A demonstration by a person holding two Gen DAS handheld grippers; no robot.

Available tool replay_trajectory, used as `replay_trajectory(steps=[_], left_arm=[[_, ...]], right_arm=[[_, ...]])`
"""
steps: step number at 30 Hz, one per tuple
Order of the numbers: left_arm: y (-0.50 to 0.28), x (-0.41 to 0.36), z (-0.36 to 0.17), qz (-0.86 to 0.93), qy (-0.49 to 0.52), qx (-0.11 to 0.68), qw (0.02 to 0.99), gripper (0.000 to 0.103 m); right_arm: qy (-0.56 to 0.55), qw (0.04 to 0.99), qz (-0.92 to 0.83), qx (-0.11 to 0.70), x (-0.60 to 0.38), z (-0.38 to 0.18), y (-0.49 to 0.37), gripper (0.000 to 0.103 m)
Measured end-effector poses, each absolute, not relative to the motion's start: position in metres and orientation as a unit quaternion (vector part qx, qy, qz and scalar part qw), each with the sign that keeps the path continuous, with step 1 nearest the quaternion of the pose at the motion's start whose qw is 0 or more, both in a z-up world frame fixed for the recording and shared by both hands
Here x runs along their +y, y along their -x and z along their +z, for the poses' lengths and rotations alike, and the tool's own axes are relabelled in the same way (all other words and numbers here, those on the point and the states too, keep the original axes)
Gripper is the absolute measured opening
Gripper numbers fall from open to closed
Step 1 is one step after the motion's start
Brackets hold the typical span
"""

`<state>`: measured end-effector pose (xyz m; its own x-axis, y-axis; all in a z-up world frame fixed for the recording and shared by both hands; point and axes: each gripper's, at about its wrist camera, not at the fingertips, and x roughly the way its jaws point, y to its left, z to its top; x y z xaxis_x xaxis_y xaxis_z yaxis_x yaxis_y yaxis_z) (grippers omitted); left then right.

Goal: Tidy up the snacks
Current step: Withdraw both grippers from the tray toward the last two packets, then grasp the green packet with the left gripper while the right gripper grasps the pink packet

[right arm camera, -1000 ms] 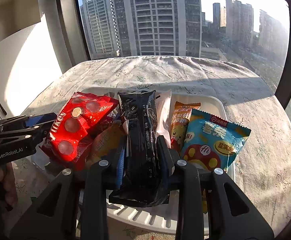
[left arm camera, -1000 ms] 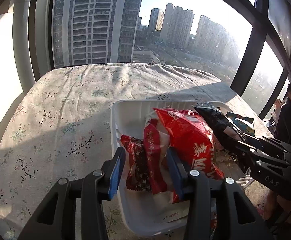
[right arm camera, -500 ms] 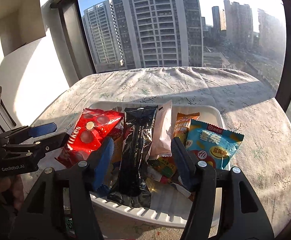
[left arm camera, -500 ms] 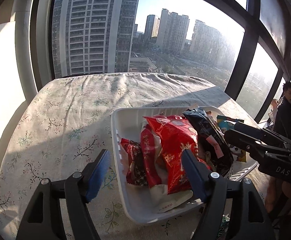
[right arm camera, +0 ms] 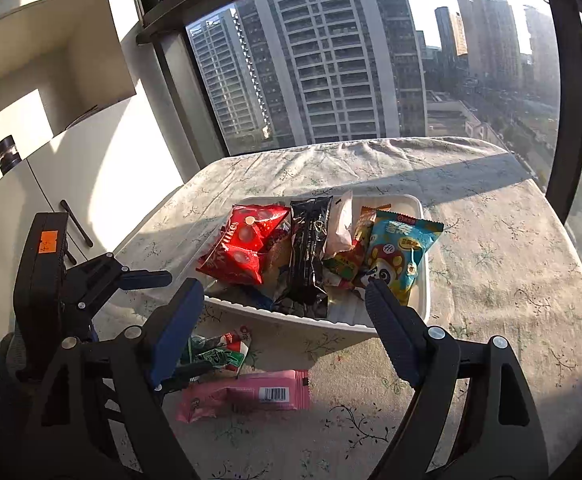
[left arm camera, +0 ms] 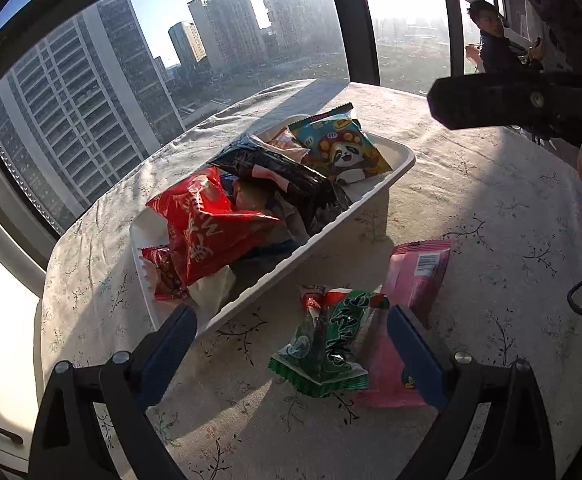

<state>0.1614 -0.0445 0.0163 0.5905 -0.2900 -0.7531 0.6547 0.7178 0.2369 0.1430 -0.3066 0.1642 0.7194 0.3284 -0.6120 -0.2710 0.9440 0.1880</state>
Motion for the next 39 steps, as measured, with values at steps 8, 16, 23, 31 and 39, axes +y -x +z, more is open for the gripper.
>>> replay_trajectory(steps=[8, 16, 23, 31, 39], left_arm=[[-0.173, -0.044, 0.012, -0.258, -0.239, 0.403, 0.845, 0.085], [-0.176, -0.058, -0.005, -0.266, -0.273, 0.436, 0.816, 0.060], [-0.178, -0.059, -0.009, -0.277, -0.259, 0.452, 0.807, 0.048], [-0.176, -0.053, -0.008, -0.267, -0.207, 0.472, 0.814, 0.032], [-0.143, 0.002, 0.006, -0.237, -0.106, 0.453, 0.853, 0.030]], right_arm=[[-0.116, 0.918, 0.148, 0.349, -0.355, 0.123, -0.055, 0.082], [-0.140, 0.912, 0.142, 0.358, -0.379, 0.107, -0.029, 0.082], [-0.141, 0.906, 0.150, 0.369, -0.374, 0.102, -0.032, 0.082], [-0.142, 0.903, 0.152, 0.377, -0.365, 0.103, -0.033, 0.082], [-0.119, 0.896, 0.159, 0.397, -0.338, 0.102, -0.044, 0.082]])
